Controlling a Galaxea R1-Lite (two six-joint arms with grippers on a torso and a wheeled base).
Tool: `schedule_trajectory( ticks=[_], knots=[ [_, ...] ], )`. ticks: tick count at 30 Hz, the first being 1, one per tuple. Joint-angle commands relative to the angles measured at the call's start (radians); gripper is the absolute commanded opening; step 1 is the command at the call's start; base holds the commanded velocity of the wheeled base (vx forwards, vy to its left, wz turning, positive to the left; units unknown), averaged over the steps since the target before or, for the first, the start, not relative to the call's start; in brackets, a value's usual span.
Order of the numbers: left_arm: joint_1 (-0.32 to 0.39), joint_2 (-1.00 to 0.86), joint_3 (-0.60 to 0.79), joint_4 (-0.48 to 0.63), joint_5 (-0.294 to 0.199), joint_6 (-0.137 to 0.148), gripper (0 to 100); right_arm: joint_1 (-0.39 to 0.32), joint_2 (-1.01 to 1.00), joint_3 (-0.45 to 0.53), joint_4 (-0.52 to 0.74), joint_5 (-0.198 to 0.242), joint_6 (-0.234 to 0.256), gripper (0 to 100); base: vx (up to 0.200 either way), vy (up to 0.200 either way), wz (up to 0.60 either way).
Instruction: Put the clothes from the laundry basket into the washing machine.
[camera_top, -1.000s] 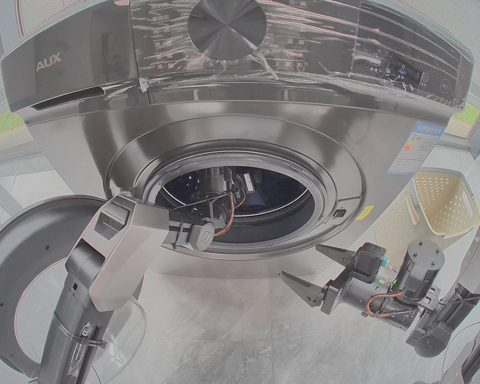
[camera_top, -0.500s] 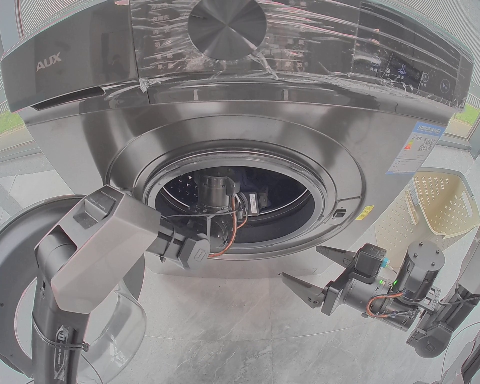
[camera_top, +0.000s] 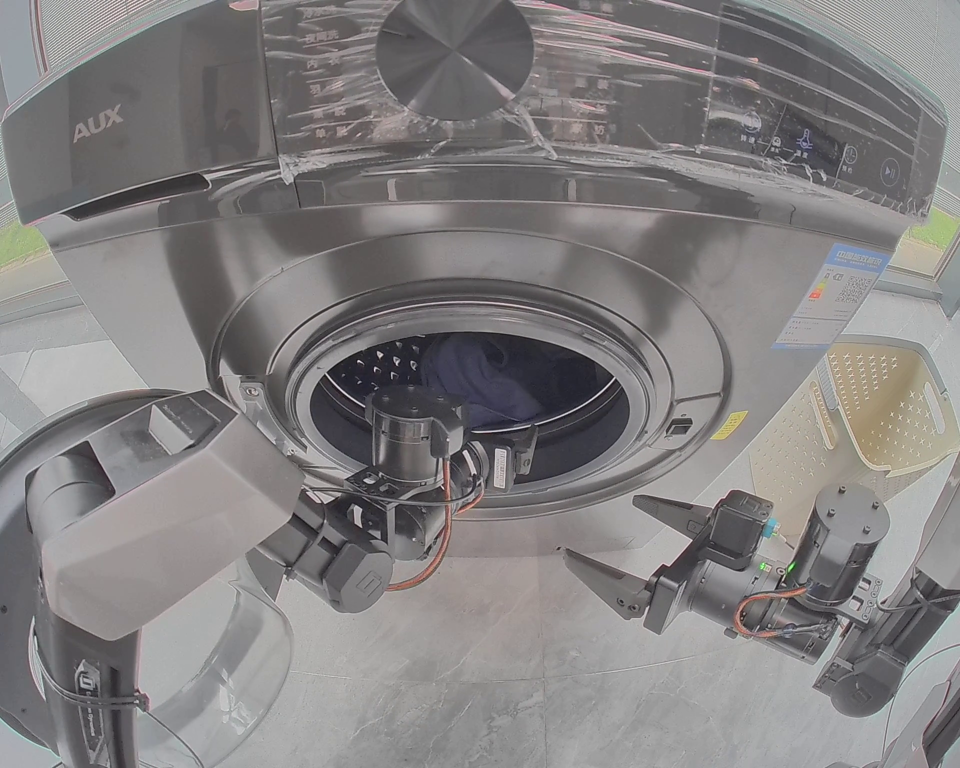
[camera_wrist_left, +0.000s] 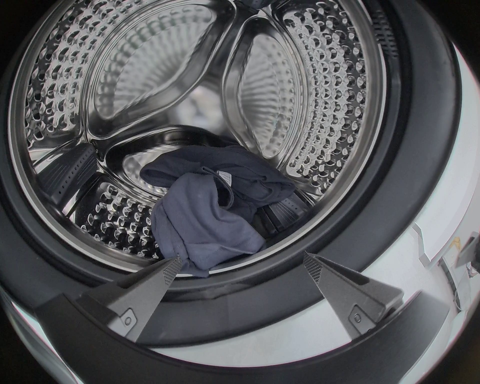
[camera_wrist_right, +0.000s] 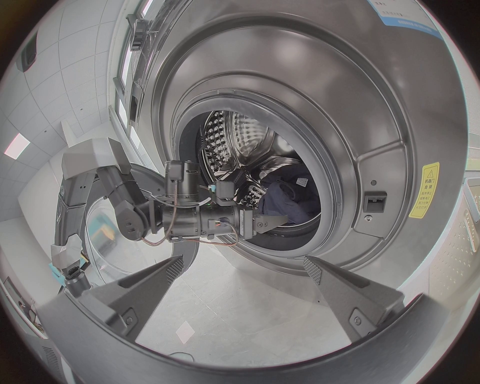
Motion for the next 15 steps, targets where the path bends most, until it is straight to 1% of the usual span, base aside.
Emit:
schedule_trajectory(
  ticks=[1, 5, 6, 8, 12, 15],
  knots=[
    [-0.016, -0.066, 0.082, -0.023, -0.003, 0.001, 100, 0.0, 0.001, 0.002, -0.001, 0.0, 0.001, 100, 0.0, 0.0, 0.0],
    [-0.032, -0.093, 0.154, -0.048, -0.003, 0.003, 100, 0.0, 0.001, 0.002, -0.001, 0.0, 0.001, 100, 0.0, 0.0, 0.0],
    [-0.043, -0.105, 0.191, -0.066, -0.001, 0.004, 100, 0.0, 0.001, 0.004, -0.001, 0.0, 0.003, 100, 0.0, 0.0, 0.0],
    [-0.049, -0.118, 0.217, -0.102, -0.004, 0.004, 100, 0.0, -0.001, 0.01, -0.001, 0.0, 0.003, 100, 0.0, 0.0, 0.0],
    [-0.043, -0.122, 0.238, -0.142, -0.003, 0.007, 100, 0.0, -0.004, 0.01, -0.001, 0.0, 0.004, 100, 0.0, 0.0, 0.0],
    [-0.046, -0.159, 0.295, -0.154, -0.006, 0.009, 100, -0.001, -0.004, 0.014, -0.001, -0.001, 0.006, 100, 0.0, 0.0, 0.0]
  ],
)
